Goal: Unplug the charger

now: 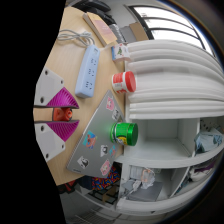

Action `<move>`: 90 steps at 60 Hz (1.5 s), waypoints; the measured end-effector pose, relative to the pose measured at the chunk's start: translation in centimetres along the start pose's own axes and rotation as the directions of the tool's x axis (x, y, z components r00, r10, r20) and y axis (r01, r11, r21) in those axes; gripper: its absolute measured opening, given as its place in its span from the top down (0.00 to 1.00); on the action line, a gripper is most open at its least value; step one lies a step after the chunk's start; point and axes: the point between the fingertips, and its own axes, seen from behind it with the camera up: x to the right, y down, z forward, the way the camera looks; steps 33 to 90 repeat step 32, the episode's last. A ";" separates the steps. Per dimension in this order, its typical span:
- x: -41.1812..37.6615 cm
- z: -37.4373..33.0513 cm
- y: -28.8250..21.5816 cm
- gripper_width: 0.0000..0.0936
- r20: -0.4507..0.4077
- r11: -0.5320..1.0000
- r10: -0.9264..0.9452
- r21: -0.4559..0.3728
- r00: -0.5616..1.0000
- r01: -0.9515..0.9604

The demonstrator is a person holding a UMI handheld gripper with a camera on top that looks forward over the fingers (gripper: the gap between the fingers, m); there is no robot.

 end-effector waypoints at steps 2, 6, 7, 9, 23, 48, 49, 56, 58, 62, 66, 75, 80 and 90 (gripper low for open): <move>0.2 0.1 0.1 0.80 -0.002 1.000 0.000 -0.002 1.000 0.000; 0.7 -0.1 0.3 0.76 -0.010 1.000 0.012 -0.018 1.000 -0.012; 0.8 -0.2 0.4 0.74 -0.012 1.000 0.015 -0.019 1.000 -0.015; 1.1 -0.5 0.5 0.67 -0.014 1.000 0.018 -0.020 1.000 -0.018; 2.0 -4.6 -1.4 0.15 0.034 0.997 0.032 0.070 0.999 -0.034; 4.0 -7.4 -2.2 0.13 0.056 0.988 0.036 0.151 0.998 -0.044; 4.0 -7.4 -2.2 0.13 0.056 0.988 0.036 0.151 0.998 -0.044; 4.0 -7.4 -2.2 0.13 0.056 0.988 0.036 0.151 0.998 -0.044; 4.0 -7.4 -2.2 0.13 0.056 0.988 0.036 0.151 0.998 -0.044; 4.0 -7.4 -2.2 0.13 0.056 0.988 0.036 0.151 0.998 -0.044; 4.0 -7.4 -2.2 0.13 0.056 0.988 0.036 0.151 0.998 -0.044; 4.0 -7.4 -2.2 0.13 0.056 0.988 0.036 0.151 0.998 -0.044; 4.0 -7.4 -2.2 0.13 0.056 0.988 0.036 0.151 0.998 -0.044; 4.0 -7.4 -2.2 0.13 0.056 0.988 0.036 0.151 0.998 -0.044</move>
